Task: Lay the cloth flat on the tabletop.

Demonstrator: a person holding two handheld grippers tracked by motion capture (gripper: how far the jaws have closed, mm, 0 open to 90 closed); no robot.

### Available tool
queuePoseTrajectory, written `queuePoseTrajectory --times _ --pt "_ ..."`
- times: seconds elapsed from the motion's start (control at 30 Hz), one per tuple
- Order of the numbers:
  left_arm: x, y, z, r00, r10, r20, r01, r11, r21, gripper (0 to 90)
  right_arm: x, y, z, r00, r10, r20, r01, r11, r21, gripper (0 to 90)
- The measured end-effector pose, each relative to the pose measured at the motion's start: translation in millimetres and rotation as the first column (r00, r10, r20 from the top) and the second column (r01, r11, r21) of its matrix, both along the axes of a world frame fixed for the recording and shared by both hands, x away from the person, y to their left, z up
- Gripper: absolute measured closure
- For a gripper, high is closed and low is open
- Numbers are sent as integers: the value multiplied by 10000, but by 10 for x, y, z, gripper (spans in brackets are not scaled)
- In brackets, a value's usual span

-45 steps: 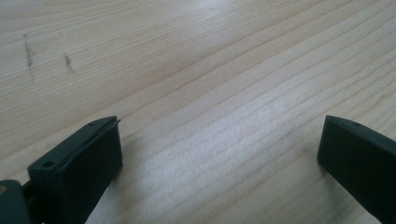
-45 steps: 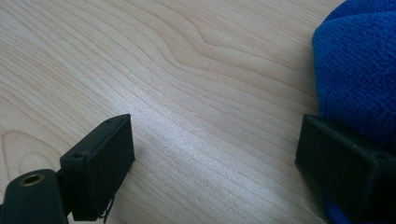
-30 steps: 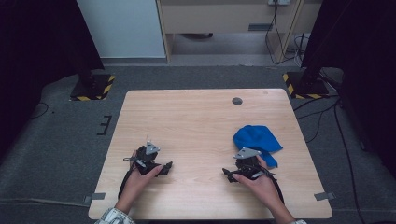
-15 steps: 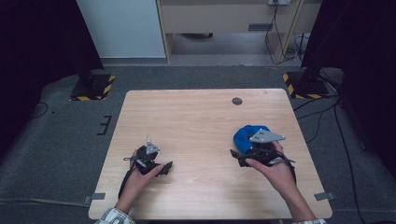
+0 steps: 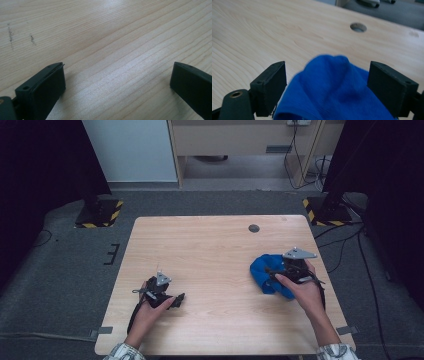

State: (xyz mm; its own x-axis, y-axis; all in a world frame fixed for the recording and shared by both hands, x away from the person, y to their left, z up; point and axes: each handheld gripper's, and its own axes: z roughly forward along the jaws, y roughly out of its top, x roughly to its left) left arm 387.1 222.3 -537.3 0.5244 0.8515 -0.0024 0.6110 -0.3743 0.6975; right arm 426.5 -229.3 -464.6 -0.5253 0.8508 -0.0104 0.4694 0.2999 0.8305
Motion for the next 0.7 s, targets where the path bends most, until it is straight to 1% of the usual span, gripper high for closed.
queuePoseTrajectory --times 0.03,0.07,0.1,0.13,0.2,0.23,0.27,0.3,0.4,0.47,0.5,0.6,0.63,0.7 --pt "0 0 0 10000 0 1 0 10000 3 0 13 -15 -59 9999 -62 -150 61 10000 -69 156" --pt "0 0 0 10000 -1 0 1 10000 -2 0 27 -30 -110 9994 -90 -333 90 10000 -4 153" --pt "0 0 0 10000 -1 -1 1 10000 0 0 44 -38 -149 9985 -137 -522 153 9994 308 150" --pt "0 0 0 10000 -3 0 3 10000 -1 0 61 -41 -172 9977 -128 -669 157 9990 422 143" --pt "0 0 0 10000 0 0 0 10000 -1 0 86 -33 -198 9977 -241 -634 254 9995 191 141" --pt "-1 0 0 10000 -4 0 4 10000 1 0 103 -35 -217 9974 -248 -678 262 9995 194 136" --pt "-3 -1 0 10000 -1 -2 1 10000 -1 0 118 -30 -241 9962 -236 -838 260 9993 274 131" --pt "-4 -2 0 10000 -1 -3 1 10000 0 0 127 -24 -268 9952 -154 -971 176 9996 224 127" --pt "-4 -2 0 10000 -1 -3 1 10000 -1 0 121 13 -352 9949 -79 -1005 80 10000 13 117" --pt "-4 -2 0 10000 -5 -6 5 10000 0 0 135 19 -415 9932 -42 -1159 13 9997 -254 112" --pt "-4 -2 0 10000 -3 -5 3 10000 -1 0 138 22 -438 9918 -85 -1274 51 9996 -277 112" --pt "-4 -2 0 10000 -5 -4 5 10000 0 0 154 6 -538 9854 -104 -1699 5 9983 -577 107" --pt "-4 -2 0 10000 -6 -5 6 10000 1 0 159 0 -568 9838 -68 -1790 -64 9973 -734 114" --pt "-4 -2 0 10000 -6 -4 6 10000 2 0 156 -2 -597 9833 -137 -1814 -5 9969 -782 126"
